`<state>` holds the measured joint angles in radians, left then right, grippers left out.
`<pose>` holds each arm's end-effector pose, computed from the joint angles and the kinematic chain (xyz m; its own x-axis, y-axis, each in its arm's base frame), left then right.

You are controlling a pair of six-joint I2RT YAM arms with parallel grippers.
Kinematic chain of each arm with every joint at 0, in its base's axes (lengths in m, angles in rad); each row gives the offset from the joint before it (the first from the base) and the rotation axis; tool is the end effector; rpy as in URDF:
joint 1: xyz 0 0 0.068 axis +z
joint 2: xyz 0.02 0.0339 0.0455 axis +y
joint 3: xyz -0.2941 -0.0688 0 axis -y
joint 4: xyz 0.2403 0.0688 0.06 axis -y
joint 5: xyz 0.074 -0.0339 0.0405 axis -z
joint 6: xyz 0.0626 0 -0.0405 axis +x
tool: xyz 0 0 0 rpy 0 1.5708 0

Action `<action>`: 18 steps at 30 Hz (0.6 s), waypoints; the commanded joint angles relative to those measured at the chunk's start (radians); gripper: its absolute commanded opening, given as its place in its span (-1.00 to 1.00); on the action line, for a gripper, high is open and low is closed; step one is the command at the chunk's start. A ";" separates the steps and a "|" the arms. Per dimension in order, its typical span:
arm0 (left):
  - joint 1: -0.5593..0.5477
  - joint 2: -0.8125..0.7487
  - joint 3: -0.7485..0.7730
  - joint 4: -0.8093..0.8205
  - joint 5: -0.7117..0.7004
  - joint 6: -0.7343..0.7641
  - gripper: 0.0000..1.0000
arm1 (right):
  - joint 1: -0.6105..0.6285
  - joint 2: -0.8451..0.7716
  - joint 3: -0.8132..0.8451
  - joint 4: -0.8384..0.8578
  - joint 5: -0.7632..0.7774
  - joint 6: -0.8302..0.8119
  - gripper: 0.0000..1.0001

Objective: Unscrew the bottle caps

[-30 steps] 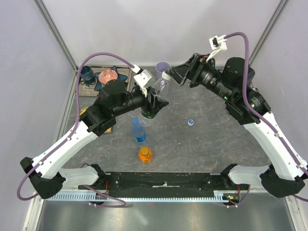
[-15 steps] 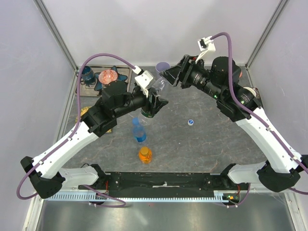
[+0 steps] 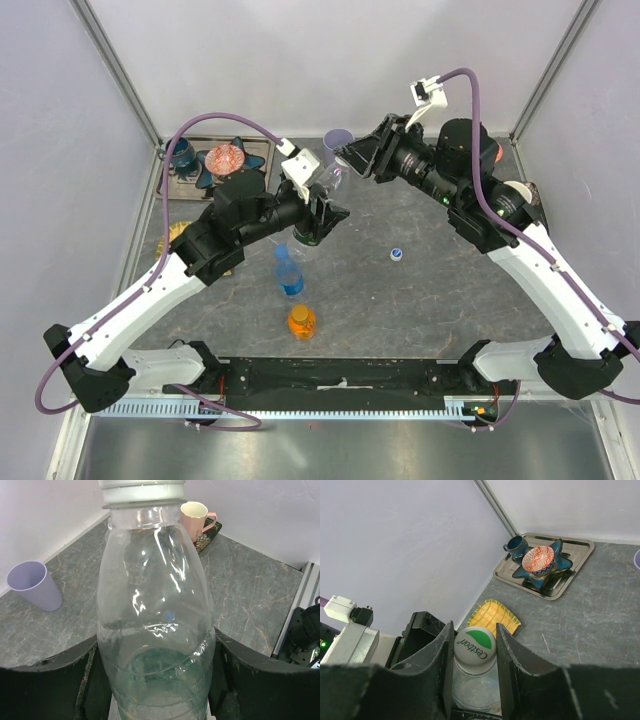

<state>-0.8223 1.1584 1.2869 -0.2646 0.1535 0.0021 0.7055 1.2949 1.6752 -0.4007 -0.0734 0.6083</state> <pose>0.1749 -0.2024 0.4548 -0.0906 0.1006 -0.9908 0.8274 0.5613 -0.0187 0.2080 0.1832 0.5386 -0.4142 0.3959 -0.8196 -0.5676 0.5916 0.5726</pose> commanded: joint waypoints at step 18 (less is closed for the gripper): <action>0.103 -0.065 0.035 0.194 0.786 -0.174 -0.35 | 0.006 -0.123 -0.120 0.080 -0.431 -0.208 -1.00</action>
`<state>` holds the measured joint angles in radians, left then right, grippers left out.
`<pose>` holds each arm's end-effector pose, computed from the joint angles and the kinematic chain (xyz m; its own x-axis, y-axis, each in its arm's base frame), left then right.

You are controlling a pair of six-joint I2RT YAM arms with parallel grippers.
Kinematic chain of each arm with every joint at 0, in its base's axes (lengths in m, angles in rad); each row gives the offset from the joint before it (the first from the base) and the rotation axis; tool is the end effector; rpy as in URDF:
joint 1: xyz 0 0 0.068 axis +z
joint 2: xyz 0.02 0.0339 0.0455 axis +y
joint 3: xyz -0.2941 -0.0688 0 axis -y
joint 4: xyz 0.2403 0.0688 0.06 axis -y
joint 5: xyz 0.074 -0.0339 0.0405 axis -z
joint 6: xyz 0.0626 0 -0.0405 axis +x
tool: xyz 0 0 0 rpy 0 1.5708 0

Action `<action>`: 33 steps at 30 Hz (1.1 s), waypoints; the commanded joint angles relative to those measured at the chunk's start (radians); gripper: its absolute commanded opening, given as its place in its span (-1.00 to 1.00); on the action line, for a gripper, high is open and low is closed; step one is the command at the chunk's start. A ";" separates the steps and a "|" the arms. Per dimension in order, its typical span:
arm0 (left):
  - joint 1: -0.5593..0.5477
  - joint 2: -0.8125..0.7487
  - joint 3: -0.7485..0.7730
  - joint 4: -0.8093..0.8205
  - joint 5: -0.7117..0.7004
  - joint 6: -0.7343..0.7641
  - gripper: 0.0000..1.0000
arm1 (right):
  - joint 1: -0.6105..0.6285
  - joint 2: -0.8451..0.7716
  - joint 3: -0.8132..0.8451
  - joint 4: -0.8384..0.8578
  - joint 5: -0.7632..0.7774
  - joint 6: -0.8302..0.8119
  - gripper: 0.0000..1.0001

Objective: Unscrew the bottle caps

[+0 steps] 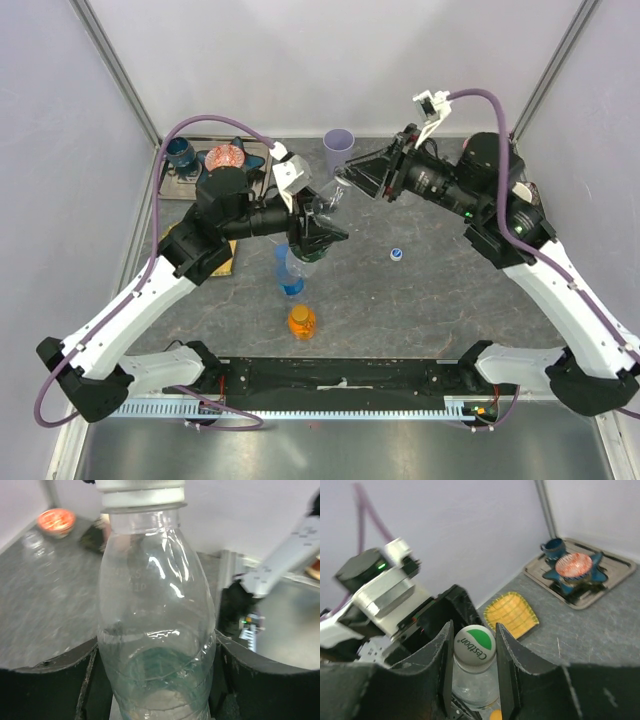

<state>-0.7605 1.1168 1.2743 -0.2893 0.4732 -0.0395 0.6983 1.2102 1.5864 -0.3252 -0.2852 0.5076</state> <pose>0.1597 -0.1913 0.4577 -0.1323 0.0773 -0.9882 0.9364 0.3368 -0.0990 0.1814 0.1752 0.5396 -0.3704 0.2981 -0.8797 -0.7462 0.4685 0.4729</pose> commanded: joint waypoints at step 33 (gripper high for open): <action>0.144 0.054 -0.039 0.718 0.944 -0.640 -0.35 | 0.012 -0.184 -0.122 0.149 -0.528 -0.224 -0.53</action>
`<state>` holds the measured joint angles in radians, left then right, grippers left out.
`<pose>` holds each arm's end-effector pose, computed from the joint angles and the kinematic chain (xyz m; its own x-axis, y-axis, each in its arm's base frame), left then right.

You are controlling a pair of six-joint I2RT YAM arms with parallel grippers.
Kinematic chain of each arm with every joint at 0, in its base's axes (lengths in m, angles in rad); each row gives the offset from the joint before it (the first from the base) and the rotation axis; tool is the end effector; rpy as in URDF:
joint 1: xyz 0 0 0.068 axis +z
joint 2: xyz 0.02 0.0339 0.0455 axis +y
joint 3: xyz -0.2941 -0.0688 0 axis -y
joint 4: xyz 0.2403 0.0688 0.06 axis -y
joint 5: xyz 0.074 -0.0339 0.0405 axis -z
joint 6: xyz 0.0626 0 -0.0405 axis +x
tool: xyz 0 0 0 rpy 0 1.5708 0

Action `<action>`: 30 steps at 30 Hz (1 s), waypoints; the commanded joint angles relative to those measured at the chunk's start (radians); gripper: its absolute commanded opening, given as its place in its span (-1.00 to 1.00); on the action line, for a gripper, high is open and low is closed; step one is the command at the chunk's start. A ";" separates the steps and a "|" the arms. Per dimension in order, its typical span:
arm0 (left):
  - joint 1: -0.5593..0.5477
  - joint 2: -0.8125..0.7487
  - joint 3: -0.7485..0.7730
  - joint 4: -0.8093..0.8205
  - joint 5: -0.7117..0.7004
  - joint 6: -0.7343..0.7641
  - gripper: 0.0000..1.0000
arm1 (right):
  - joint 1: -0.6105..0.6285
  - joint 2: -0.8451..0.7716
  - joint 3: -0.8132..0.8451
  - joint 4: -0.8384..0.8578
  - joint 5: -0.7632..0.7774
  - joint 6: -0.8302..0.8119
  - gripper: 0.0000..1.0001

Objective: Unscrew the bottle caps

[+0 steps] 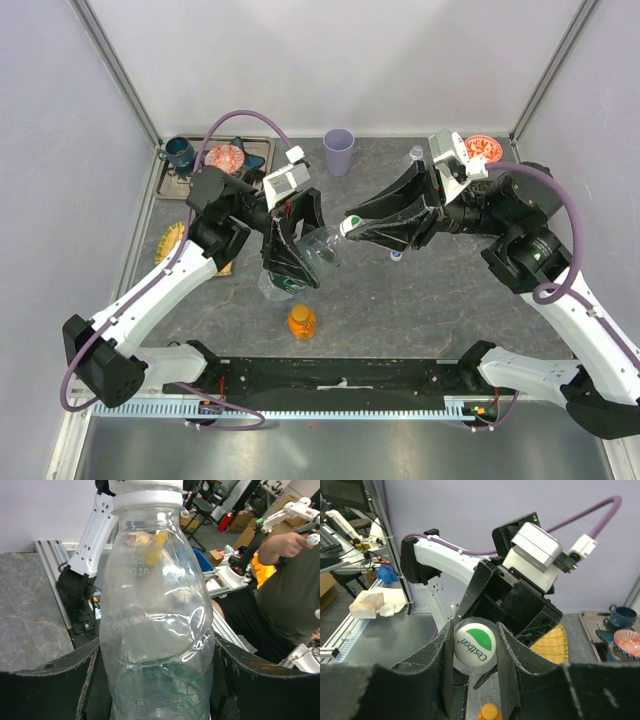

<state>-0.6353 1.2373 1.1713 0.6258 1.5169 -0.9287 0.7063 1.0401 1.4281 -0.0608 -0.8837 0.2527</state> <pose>0.1505 -0.1886 0.4765 -0.3150 0.1787 -0.9321 0.7693 -0.5271 -0.3611 0.1044 0.1527 0.5501 -0.0054 0.2038 -0.9790 -0.9990 -0.0450 -0.0038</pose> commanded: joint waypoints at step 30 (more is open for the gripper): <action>-0.159 -0.197 0.044 -0.673 -1.418 0.919 -0.31 | 0.005 0.155 0.357 -0.309 0.819 0.373 0.50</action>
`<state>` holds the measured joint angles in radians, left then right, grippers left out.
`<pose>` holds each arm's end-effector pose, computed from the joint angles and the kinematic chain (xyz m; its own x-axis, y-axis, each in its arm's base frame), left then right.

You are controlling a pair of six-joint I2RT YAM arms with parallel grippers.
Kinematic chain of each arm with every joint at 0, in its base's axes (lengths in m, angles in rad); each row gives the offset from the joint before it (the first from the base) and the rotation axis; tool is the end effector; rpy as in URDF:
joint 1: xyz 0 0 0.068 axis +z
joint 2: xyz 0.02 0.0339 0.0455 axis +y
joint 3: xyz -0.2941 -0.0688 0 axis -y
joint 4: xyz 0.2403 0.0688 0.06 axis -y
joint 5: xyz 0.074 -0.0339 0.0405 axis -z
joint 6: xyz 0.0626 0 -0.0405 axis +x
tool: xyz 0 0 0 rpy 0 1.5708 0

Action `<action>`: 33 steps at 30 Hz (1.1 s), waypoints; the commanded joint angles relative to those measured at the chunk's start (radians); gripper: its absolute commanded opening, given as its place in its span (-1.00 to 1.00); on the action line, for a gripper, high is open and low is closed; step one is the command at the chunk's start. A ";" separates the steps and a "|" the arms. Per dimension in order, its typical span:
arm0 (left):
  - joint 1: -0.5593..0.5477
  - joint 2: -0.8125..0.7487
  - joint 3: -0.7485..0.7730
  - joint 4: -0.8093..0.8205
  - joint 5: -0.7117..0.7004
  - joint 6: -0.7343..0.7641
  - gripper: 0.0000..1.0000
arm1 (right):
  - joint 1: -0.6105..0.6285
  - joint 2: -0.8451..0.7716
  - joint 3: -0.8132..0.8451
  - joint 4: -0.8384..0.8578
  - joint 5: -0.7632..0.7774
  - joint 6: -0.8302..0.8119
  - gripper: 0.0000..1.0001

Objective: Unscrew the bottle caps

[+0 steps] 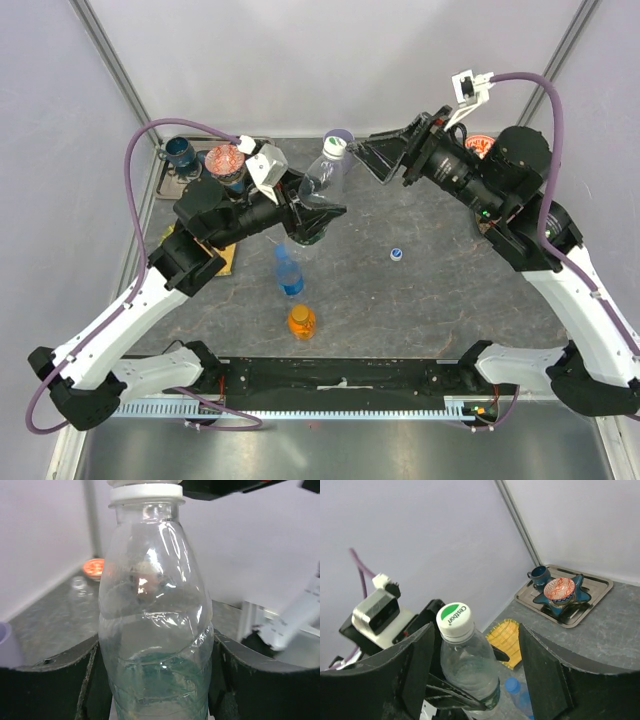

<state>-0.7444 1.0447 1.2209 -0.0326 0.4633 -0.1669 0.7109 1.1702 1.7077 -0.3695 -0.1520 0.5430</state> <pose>0.1480 -0.1744 0.4876 -0.0509 -0.1551 -0.9866 0.9360 0.3372 -0.1014 0.1567 0.1475 0.5816 -0.2832 0.4301 -0.8572 -0.7145 0.5015 0.4878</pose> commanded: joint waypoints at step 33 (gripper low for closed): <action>-0.161 0.052 -0.008 -0.032 -0.612 0.262 -0.33 | 0.041 0.201 0.090 -0.025 0.129 0.084 0.43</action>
<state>-0.8989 1.0954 1.2068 -0.0822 -0.1307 0.0544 0.7399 1.3739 1.8153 -0.4232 -0.0250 0.6319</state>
